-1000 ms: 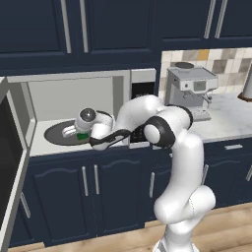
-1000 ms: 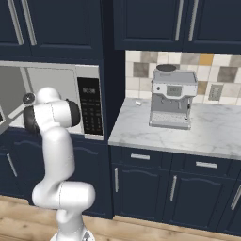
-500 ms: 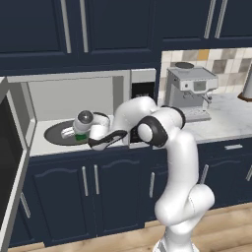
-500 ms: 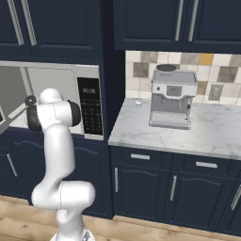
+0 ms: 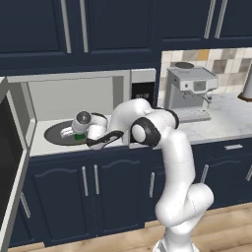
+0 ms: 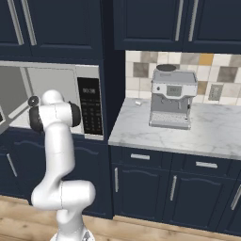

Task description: Place the sponge inside the microwave to prepare for sanitizing.

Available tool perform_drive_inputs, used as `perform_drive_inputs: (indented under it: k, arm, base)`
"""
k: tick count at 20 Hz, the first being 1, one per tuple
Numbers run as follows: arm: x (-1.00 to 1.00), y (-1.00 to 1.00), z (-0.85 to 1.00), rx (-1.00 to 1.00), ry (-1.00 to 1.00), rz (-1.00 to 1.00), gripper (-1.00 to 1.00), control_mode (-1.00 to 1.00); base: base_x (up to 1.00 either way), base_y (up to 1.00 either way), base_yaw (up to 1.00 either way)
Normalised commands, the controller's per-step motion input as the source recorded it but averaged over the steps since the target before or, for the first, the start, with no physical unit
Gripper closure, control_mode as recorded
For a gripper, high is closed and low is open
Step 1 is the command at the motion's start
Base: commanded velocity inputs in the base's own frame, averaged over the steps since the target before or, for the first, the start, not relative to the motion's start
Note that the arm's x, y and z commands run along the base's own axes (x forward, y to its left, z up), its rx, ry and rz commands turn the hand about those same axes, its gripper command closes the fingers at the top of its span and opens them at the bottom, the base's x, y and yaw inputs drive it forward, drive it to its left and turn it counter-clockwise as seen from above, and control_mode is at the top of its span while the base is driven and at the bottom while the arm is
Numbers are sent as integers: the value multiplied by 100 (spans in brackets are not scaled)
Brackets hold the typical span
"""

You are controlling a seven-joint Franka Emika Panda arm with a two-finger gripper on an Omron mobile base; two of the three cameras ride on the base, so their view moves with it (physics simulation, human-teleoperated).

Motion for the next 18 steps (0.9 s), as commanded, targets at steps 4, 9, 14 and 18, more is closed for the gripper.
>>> perform_drive_inputs:
  k: [4,9,14,18]
  arm:
    - [26,5,-12,0,0,-1,100,-100]
    - [29,6,-14,0,0,-1,100,-100]
    - [19,3,-18,0,0,-1,100,-100]
    - [8,0,-19,0,0,0,-100,-100]
  base:
    - [0,0,0]
    - [0,0,0]
    - [0,0,0]
    - [0,0,0]
